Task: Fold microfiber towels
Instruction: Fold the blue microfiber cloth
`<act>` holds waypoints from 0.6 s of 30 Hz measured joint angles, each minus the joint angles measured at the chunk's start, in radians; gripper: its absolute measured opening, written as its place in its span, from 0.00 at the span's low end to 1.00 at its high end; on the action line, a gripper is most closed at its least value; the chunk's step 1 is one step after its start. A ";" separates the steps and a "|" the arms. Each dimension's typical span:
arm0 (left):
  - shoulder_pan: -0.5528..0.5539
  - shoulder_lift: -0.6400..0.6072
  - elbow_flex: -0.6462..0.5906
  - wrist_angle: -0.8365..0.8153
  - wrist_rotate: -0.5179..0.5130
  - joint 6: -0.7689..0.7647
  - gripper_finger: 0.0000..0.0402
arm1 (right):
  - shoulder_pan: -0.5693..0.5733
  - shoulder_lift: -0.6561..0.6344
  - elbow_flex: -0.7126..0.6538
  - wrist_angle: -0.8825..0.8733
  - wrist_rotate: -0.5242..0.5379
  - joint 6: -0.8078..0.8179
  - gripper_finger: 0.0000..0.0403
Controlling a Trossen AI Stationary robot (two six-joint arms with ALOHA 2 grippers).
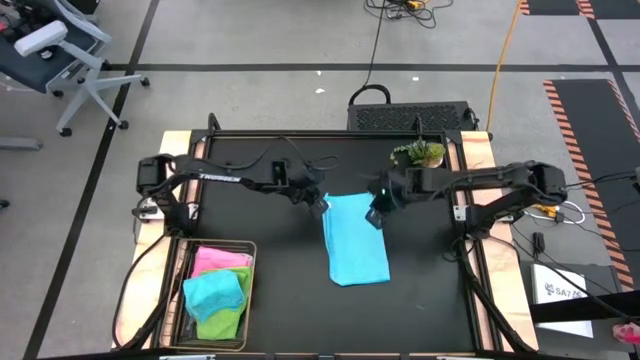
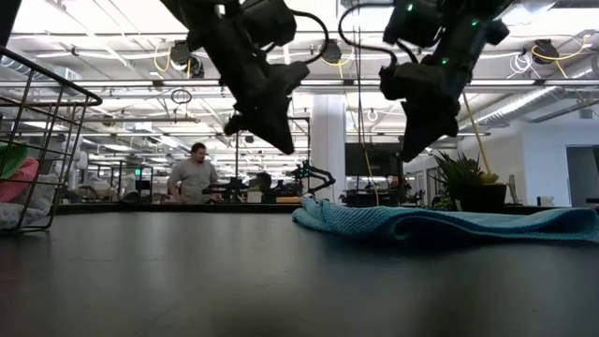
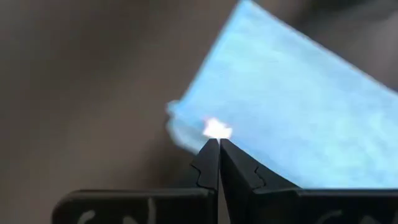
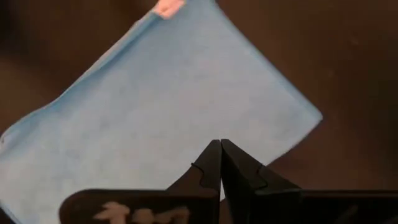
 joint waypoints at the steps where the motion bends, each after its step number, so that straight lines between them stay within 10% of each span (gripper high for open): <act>1: -0.001 0.010 0.000 0.026 0.019 -0.003 0.03 | -0.029 0.000 0.002 -0.001 -0.027 -0.016 0.00; 11: -0.002 0.021 0.000 0.070 -0.031 -0.047 0.02 | -0.154 -0.002 0.361 -0.303 0.032 -0.369 0.00; 18: -0.001 0.026 0.001 0.085 -0.068 -0.118 0.02 | -0.181 0.000 0.365 -0.298 0.025 -0.493 0.00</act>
